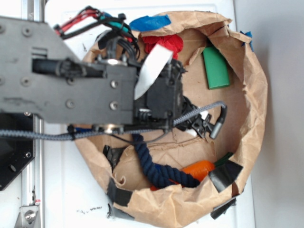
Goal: Grab the red paper.
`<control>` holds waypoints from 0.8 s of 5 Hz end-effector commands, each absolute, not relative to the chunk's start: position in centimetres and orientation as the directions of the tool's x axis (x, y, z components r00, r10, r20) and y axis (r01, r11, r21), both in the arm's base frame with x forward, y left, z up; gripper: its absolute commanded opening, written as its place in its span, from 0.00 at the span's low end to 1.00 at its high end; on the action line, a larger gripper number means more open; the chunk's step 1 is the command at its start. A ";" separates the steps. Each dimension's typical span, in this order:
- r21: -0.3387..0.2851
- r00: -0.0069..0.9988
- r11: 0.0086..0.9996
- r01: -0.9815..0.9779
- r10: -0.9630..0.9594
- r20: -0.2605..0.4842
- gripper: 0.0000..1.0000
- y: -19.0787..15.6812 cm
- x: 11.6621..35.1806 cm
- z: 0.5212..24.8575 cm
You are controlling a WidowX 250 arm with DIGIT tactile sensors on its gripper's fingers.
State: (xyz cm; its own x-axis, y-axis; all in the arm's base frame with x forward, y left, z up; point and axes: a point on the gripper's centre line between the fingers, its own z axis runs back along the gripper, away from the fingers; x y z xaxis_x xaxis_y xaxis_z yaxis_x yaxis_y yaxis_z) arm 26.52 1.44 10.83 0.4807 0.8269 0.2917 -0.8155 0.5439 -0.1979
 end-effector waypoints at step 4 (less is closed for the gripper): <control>-0.171 0.401 0.455 -0.874 0.874 0.275 1.00 6.0 29.1 9.2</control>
State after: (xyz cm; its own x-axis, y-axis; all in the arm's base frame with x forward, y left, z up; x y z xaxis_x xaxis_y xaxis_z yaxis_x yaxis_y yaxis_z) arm 28.56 4.88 7.55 0.4467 0.8602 0.2461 -0.8657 0.4850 -0.1237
